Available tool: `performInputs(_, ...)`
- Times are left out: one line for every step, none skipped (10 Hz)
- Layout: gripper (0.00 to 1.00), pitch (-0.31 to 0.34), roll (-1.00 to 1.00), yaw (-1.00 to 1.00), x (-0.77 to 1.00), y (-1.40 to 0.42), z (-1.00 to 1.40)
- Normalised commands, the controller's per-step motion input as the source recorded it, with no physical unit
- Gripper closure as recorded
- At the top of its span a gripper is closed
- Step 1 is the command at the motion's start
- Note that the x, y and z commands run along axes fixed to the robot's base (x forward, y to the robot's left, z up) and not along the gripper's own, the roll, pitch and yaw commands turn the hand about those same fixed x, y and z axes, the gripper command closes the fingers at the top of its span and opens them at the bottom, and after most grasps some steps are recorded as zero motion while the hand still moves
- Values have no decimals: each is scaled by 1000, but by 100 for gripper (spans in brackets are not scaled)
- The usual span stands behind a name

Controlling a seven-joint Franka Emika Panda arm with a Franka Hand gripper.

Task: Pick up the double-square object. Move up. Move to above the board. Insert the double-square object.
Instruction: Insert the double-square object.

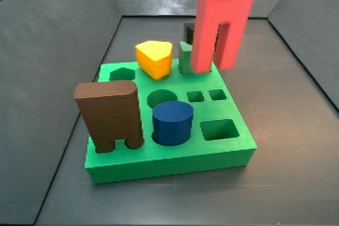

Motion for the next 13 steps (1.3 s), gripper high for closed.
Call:
performInputs(100, 0, 71, -726, 286, -120, -440)
performInputs(100, -20, 4, -377, 340, -43, -334)
performInputs(100, -31, 33, -309, 329, -29, -354)
performInputs(100, 0, 47, -3, 109, 0, -297)
performInputs(100, 14, 96, 49, -34, -29, -254)
performInputs(100, 50, 149, 174, -174, -57, -280)
performInputs(100, 36, 227, 294, -349, -149, -223)
performInputs(100, 26, 230, 294, -303, -171, -140)
performInputs(100, 3, 160, 171, -171, -214, -40)
performInputs(100, 34, 100, 80, 0, -120, -43)
performInputs(100, 110, 23, 0, 120, 0, -94)
performInputs(100, 130, 0, -83, 169, 60, -103)
performInputs(100, 117, 0, -174, 183, 137, -94)
